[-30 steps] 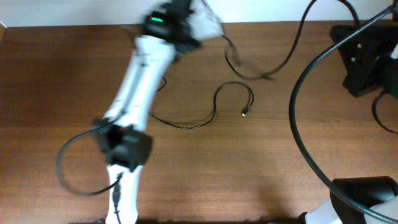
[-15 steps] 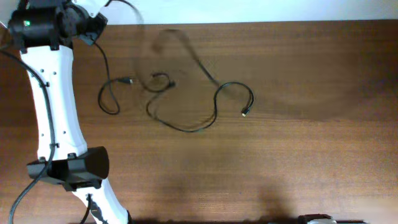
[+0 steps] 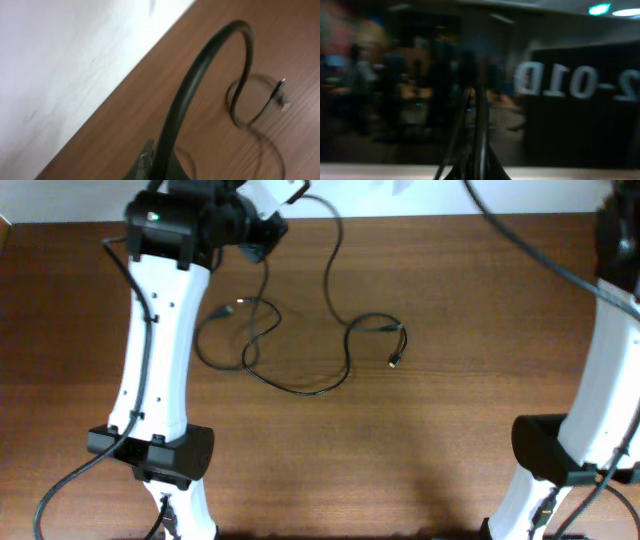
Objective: Untangle cables
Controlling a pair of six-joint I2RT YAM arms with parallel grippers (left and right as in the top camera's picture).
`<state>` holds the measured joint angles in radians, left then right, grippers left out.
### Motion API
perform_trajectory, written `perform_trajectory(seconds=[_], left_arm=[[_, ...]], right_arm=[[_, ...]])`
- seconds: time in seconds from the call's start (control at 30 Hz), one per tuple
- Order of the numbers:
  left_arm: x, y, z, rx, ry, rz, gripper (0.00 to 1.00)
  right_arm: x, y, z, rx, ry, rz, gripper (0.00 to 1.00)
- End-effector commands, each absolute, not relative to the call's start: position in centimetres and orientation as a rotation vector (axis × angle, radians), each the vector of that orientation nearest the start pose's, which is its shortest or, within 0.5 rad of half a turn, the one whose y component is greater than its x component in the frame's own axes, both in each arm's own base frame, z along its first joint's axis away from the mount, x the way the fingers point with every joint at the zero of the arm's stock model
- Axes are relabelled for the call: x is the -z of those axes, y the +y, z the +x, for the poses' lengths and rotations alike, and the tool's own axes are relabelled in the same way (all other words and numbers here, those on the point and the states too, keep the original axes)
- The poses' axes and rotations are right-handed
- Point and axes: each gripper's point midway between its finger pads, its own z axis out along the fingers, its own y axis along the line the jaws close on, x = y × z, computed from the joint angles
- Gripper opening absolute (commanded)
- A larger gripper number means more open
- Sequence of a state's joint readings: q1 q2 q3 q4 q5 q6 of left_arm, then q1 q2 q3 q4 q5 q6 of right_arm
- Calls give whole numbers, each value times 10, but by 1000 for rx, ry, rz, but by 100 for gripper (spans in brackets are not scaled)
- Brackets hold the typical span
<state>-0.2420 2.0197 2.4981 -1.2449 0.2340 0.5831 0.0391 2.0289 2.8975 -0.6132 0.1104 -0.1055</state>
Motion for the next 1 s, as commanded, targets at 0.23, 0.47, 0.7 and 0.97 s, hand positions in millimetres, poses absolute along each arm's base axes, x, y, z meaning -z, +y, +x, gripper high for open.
perform_trajectory(seconds=[0.23,0.47,0.7,0.97], left_arm=[[-372,-176,481,100,2051,861,0],[-380,-177,487,94,2013,847,0],[-379,-174,487,75,2025,840,0],[-364,-171,476,85,2099,863,0]], right_arm=[[-448,-342,559,541,1573,361,5],[-266,-409,586,400,1858,434,4],[-148,-364,608,254,2102,430,99],[-397,-240,544,123,1931,281,99]])
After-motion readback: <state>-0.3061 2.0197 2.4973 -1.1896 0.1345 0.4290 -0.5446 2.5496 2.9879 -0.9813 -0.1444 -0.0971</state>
